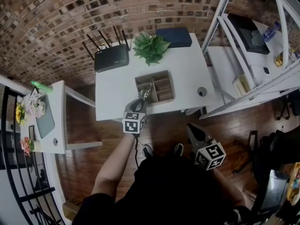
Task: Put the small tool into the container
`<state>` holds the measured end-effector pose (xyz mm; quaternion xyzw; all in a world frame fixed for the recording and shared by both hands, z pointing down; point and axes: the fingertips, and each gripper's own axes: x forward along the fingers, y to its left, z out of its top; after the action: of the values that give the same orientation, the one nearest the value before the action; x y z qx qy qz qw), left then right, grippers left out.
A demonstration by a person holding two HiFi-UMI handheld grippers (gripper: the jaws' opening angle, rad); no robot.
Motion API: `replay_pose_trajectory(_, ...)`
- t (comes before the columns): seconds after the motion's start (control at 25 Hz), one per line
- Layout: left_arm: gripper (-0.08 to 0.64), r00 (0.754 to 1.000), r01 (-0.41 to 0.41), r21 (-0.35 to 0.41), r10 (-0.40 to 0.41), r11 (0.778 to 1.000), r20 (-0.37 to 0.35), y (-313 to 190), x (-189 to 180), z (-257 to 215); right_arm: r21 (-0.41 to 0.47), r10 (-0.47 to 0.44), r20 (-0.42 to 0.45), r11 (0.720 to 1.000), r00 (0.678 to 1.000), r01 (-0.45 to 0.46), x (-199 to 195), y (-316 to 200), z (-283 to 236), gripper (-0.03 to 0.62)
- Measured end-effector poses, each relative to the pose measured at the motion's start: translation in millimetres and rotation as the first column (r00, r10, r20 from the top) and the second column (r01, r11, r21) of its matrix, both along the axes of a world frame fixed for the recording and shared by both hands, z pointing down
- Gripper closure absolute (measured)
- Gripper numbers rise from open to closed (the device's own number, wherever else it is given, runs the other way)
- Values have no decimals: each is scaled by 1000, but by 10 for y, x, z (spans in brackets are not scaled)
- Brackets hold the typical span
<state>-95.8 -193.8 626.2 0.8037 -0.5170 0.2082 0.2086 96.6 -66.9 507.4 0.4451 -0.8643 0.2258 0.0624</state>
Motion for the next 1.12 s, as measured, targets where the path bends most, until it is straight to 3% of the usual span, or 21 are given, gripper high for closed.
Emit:
replay_pose_trajectory(0.2, 439, 995, 48, 57, -42, 997, -93, 239, -72, -368, 0, -25, 13, 1000, 1000, 25, -90, -14, 17, 586)
replay_pose_trajectory(0.32, 463, 989, 42, 86, -29, 995, -148, 439, -31, -604, -15, -51, 44, 999, 998, 52, -213, -14, 13, 586)
replay_pose_trajectory(0.6, 484, 962, 37, 146, 4, 989, -272, 1016, 57, -1112, 13, -115, 27, 993, 993, 115, -458, -75, 6, 586)
replay_pose_trajectory(0.88, 514, 954, 21, 200, 40, 979, -296, 1369, 49, -1447, 63, -175, 38, 983, 984, 172, -692, -132, -157, 586)
replay_pose_trajectory(1.12, 514, 931, 29, 184, 41, 983, -363, 1457, 169, -1501, 124, -206, 56, 972, 977, 198, -835, -219, -415, 586)
